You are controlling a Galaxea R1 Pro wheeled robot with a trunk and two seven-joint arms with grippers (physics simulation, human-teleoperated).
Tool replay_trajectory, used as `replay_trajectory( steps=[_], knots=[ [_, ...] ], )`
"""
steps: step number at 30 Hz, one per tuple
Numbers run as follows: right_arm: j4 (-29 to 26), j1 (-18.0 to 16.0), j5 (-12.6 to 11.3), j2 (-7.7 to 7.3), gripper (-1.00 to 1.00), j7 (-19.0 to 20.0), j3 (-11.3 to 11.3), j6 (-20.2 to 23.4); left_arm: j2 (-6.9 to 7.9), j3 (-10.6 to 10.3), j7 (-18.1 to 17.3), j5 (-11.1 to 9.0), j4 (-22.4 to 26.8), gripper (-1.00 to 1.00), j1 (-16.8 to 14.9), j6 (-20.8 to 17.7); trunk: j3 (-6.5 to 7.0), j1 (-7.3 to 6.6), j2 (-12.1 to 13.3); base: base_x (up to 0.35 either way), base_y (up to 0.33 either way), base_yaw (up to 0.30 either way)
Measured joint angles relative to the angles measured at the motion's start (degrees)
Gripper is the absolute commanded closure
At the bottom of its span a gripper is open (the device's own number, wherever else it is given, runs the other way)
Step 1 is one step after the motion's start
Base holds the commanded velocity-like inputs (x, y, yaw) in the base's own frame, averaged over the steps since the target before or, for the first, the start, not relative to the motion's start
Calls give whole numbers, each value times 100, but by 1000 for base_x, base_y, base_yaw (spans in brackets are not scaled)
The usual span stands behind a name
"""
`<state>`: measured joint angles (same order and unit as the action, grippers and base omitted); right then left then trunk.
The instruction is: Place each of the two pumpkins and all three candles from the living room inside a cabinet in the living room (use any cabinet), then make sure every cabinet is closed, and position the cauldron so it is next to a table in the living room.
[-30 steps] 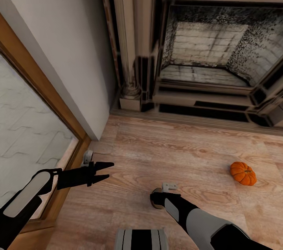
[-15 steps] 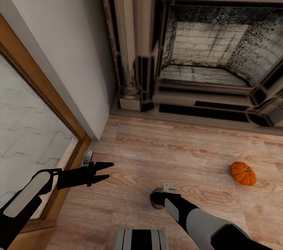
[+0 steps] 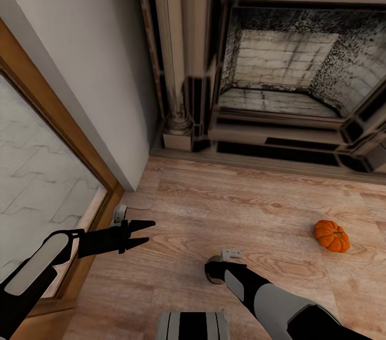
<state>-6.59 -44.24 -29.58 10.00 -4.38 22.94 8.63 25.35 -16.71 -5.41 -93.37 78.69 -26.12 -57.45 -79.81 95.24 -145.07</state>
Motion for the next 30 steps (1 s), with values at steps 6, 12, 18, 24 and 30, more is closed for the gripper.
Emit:
replay_trajectory(
  steps=[6, 12, 18, 24, 30],
  knots=[
    [1, -2, -5, 0, 100, 0, 1, -2, -1, 25, 0, -91, -1, -100, 3, 0, 0, 0, 0, 0, 0, 0],
    [-1, 2, -5, 0, 100, -1, 0, -11, 0, 35, 0, -426, -4, -100, -2, 0, 0, 0, 0, 0, 0, 0],
    [-1, -1, -5, 0, 100, -1, 2, -12, 0, 36, 0, -449, -8, -100, -2, 0, 44, -6, 2, 0, 0, 0],
    [-1, 2, -5, 0, 100, 0, 2, -15, 0, 44, 0, -450, -8, -100, -1, 0, 177, -21, 10, 0, 0, 0],
    [-1, 3, -6, 0, 100, 3, 2, -26, 0, 33, 7, -448, -46, -100, 2, 2, 310, -36, 19, 0, 0, 0]
  ],
)
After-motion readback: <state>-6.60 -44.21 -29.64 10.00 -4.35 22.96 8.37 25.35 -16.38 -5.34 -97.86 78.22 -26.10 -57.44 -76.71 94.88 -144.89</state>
